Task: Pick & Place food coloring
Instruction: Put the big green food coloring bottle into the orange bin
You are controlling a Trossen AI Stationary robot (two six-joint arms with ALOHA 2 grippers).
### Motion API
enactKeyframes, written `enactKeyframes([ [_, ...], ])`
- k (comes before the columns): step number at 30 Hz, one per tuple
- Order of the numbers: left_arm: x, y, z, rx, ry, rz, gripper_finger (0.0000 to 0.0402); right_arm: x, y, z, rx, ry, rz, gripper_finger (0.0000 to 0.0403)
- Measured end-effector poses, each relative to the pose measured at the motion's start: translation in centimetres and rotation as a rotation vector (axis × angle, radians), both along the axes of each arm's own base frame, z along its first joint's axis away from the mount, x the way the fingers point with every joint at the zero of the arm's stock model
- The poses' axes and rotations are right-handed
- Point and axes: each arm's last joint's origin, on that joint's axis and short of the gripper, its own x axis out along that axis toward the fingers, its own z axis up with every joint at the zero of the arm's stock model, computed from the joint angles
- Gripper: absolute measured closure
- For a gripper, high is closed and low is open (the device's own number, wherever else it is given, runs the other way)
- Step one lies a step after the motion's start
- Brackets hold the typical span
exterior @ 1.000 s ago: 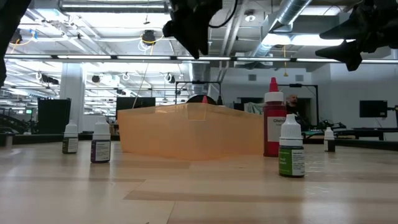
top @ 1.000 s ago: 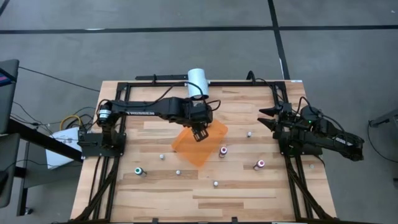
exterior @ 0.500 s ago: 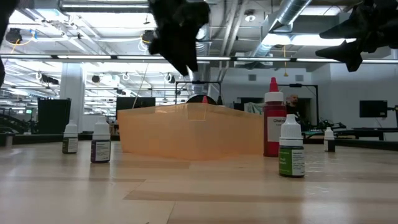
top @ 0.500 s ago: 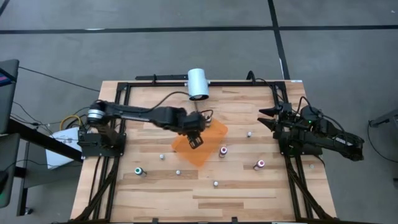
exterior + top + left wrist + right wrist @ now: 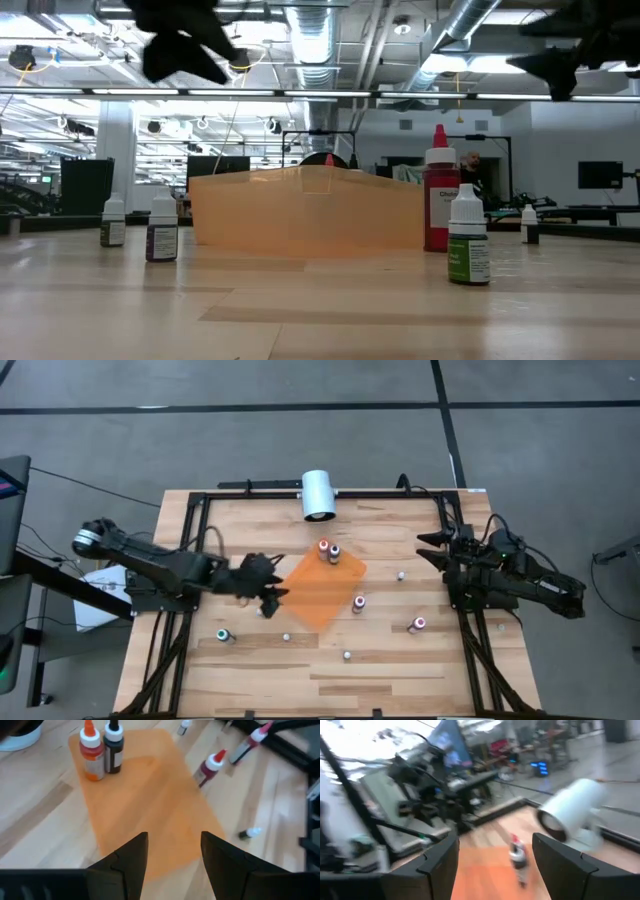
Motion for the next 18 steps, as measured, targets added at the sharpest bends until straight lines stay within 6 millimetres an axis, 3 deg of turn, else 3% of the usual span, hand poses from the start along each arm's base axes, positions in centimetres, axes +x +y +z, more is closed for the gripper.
enactKeyframes([
  [6,-3.5,-2.5,0.1,0.029,-0.081,0.002,0.0227,1.1,0.2,0.7,0.018,-0.036,0.127,0.0163],
  [18,-7.7,-7.4,-0.5,0.06,-0.154,-0.072,0.0227,6.3,1.6,0.1,0.034,0.07,0.25,0.0163],
])
